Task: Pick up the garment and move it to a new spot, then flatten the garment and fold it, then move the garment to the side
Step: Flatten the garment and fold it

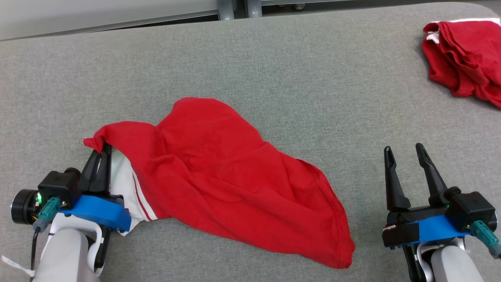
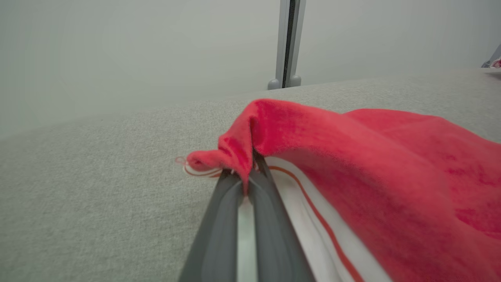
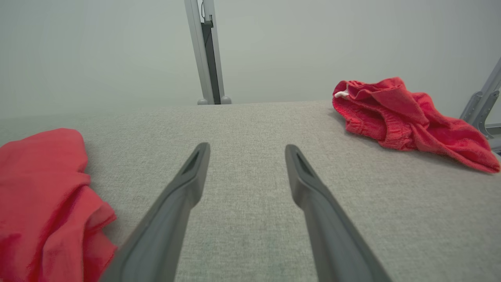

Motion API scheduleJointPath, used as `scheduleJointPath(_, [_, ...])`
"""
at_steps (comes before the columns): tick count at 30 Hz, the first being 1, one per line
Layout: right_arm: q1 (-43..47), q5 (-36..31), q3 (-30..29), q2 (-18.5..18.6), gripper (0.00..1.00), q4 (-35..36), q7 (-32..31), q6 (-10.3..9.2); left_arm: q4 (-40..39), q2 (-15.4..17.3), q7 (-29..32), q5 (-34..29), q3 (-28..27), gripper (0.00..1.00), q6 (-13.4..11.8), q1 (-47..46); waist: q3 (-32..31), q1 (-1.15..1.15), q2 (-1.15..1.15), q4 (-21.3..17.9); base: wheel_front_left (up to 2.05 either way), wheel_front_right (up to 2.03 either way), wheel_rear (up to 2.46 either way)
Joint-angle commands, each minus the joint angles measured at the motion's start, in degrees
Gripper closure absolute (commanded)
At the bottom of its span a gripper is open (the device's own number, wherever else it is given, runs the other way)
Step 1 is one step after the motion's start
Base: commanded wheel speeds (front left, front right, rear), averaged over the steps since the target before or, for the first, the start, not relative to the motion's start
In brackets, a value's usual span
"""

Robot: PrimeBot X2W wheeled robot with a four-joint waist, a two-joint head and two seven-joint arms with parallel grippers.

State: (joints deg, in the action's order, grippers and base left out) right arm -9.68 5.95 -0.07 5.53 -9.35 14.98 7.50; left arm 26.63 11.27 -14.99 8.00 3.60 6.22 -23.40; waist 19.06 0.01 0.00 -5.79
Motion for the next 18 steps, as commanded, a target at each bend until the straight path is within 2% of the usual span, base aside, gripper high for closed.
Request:
scheduleJointPath(1, [-0.8, -0.3, -0.1, -0.1, 0.0, 0.0, 0.3, -0.02, 0.6, -0.1, -0.2, 0.0, -0.5, 1.0, 0.3, -0.5, 0.0, -0.01, 0.0, 0.2, 0.0, 0.0, 0.0])
scheduleJointPath(2, [-0.8, -0.3, -0.2, -0.1, 0.0, -0.2, 0.3, -0.02, 1.0, -0.3, -0.2, 0.0, -0.6, 1.0, 0.3, -0.5, 0.0, -0.01, 0.0, 0.3, 0.0, 0.0, 0.0])
scheduleJointPath(3, [-0.9, -0.3, -0.2, -0.1, 0.0, -0.3, 0.3, -0.02, 1.1, -0.5, -0.2, 0.0, -0.7, 0.64, 0.3, -0.5, -0.2, -0.01, 0.0, 0.5, 0.0, 0.0, 0.0])
scheduleJointPath(4, [-1.0, -0.3, -0.2, -0.1, 0.0, -0.3, 0.3, -0.02, 1.0, -0.7, -0.2, -0.1, -1.0, 0.09, 0.3, -0.4, -0.3, -0.01, 0.0, 0.8, 0.0, 0.0, 0.0])
scheduleJointPath(5, [-1.0, -0.4, -0.3, -0.1, 0.0, -0.3, 0.3, -0.02, 0.7, -0.9, -0.2, -0.2, -1.2, 0.0, 0.2, -0.2, -0.5, -0.01, 0.0, 1.1, 0.0, 0.0, 0.0])
scheduleJointPath(18, [0.8, -0.1, -0.1, -0.6, 0.0, -1.2, 0.3, -0.02, -8.3, -4.3, -0.2, -2.0, -5.1, 0.0, -0.6, 9.4, -5.1, -0.01, 0.0, 5.7, 0.0, 0.0, 0.0])
